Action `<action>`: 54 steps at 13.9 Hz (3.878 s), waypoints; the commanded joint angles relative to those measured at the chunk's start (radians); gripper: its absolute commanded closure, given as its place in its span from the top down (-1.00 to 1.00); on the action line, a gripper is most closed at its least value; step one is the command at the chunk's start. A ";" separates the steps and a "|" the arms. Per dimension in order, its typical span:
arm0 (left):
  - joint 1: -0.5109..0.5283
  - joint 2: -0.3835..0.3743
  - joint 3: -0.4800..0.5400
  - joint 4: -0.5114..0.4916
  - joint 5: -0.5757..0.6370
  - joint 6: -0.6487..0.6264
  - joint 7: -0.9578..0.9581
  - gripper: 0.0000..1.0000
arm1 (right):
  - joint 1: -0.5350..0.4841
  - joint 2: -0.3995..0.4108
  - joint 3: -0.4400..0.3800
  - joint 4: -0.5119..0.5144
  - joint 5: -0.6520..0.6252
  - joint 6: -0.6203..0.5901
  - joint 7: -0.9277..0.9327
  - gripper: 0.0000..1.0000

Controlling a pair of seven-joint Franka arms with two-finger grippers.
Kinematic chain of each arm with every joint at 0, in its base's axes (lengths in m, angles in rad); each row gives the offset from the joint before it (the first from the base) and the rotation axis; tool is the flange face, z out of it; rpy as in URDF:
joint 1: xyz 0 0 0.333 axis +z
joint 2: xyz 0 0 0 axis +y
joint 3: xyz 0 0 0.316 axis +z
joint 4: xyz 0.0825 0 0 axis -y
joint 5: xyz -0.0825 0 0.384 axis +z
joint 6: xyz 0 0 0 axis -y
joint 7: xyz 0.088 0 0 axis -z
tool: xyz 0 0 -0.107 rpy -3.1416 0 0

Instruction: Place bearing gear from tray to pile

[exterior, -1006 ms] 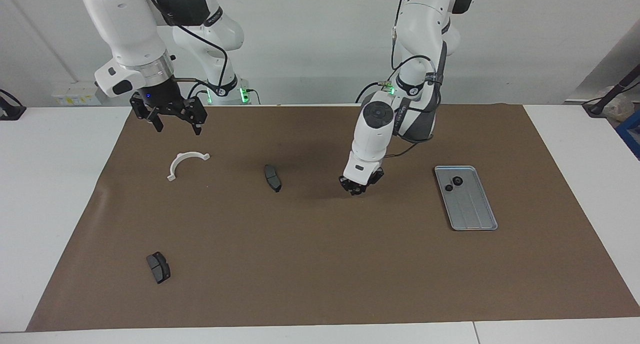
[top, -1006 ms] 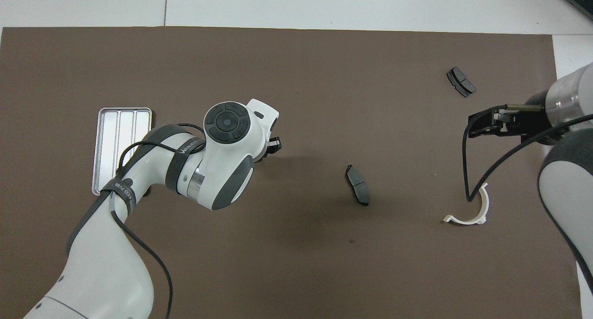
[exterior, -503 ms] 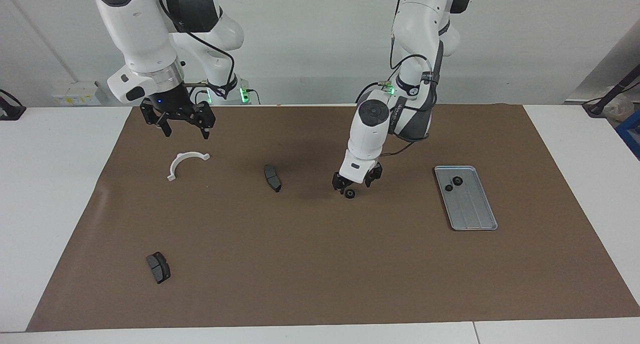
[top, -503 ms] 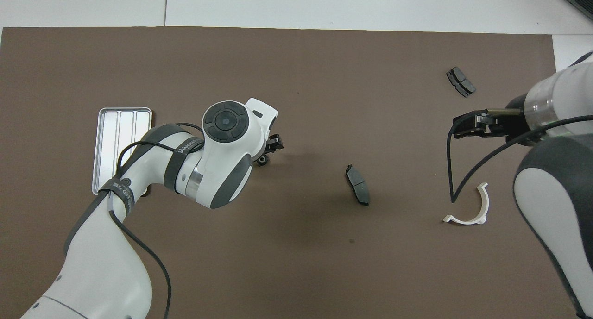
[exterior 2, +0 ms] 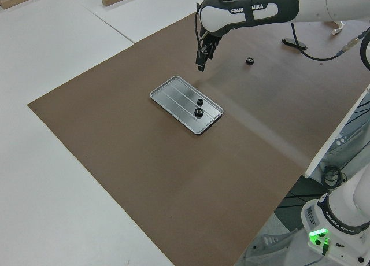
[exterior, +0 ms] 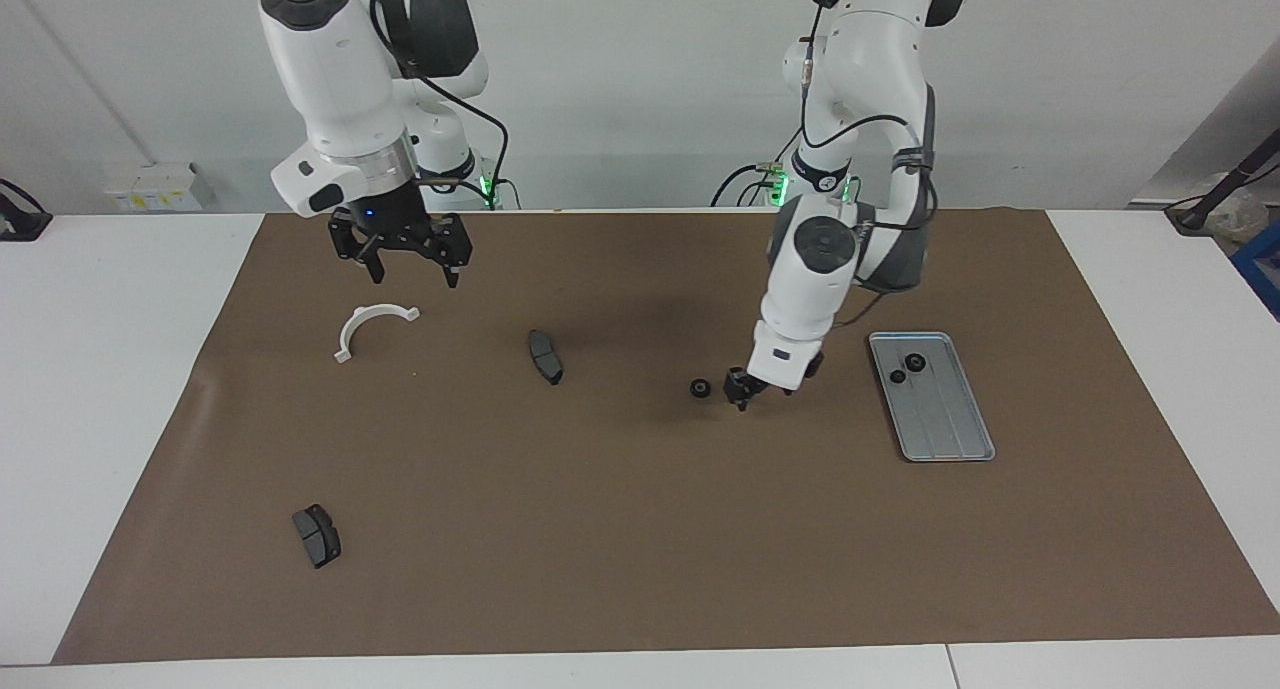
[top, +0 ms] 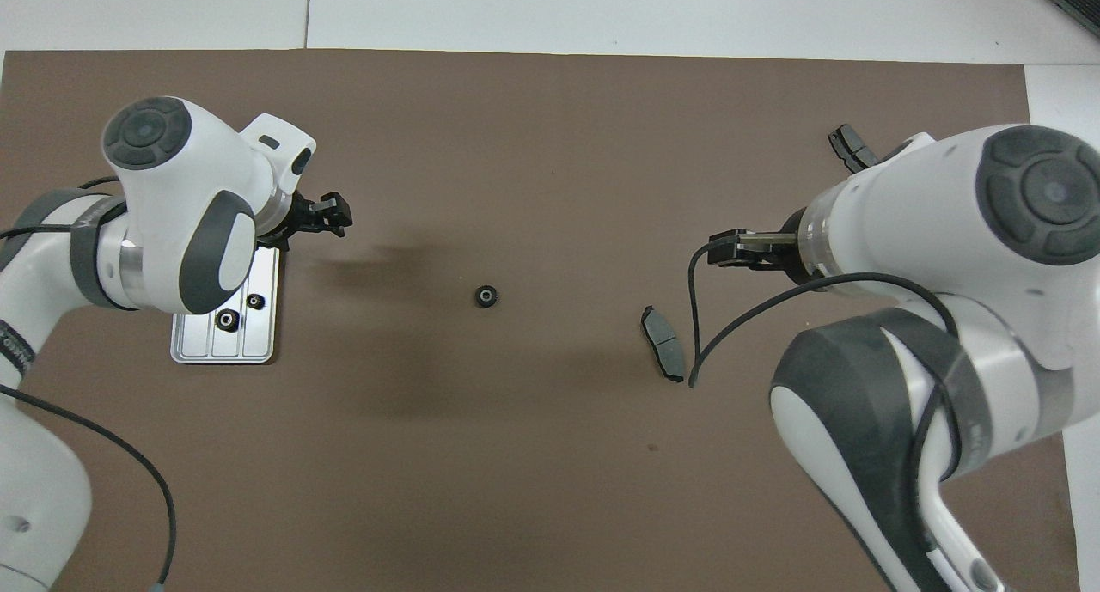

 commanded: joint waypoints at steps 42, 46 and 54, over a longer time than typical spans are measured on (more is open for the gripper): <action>0.133 -0.094 -0.010 -0.312 -0.010 0.084 0.100 -0.54 | 0.372 0.561 -0.003 0.207 -0.317 0.367 0.726 -1.00; 0.134 -0.093 -0.010 -0.307 -0.010 0.084 0.101 -0.78 | 0.257 0.374 0.000 -0.008 -0.311 0.384 0.591 -1.00; 0.064 -0.088 -0.018 -0.066 -0.007 -0.103 0.022 -0.84 | 0.076 0.208 0.001 -0.207 -0.299 0.381 0.269 -1.00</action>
